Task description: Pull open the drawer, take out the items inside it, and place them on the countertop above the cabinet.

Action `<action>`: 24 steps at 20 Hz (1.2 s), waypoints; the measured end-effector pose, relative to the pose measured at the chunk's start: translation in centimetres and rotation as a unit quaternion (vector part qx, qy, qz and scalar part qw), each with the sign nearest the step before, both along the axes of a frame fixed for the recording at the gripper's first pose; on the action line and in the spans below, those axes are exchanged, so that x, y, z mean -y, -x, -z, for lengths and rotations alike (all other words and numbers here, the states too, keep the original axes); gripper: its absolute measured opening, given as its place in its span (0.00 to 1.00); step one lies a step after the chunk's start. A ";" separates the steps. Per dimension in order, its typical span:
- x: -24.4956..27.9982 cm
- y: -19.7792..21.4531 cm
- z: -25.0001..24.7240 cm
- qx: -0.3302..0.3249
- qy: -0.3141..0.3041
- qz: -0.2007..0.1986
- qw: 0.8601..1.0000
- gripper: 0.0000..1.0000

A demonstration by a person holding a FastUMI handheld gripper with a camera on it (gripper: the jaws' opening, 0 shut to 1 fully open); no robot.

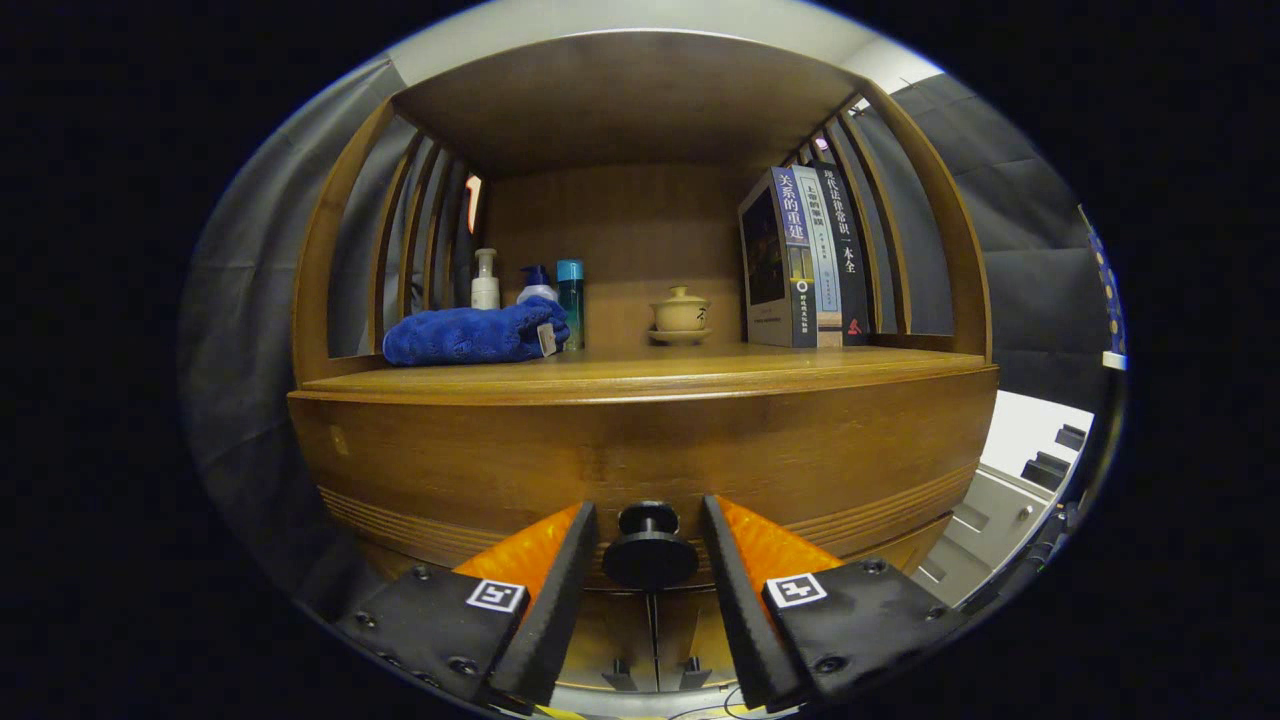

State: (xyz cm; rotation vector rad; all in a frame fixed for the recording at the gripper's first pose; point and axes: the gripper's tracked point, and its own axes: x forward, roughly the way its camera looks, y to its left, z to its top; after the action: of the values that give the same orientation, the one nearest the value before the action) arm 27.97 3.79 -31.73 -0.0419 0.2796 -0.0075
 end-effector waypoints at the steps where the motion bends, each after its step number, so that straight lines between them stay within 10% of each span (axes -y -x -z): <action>1: 0.0 0.1 0.2 -0.002 -0.001 0.000 1.000 0.74; 8: 0.0 0.1 0.8 -0.019 -0.035 -0.003 0.999 0.43; 24: -0.4 11.0 -1.1 -0.048 -0.030 -0.011 0.998 0.43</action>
State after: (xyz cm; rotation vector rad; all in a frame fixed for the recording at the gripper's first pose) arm 17.00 4.14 -30.64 0.0138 0.3756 0.0253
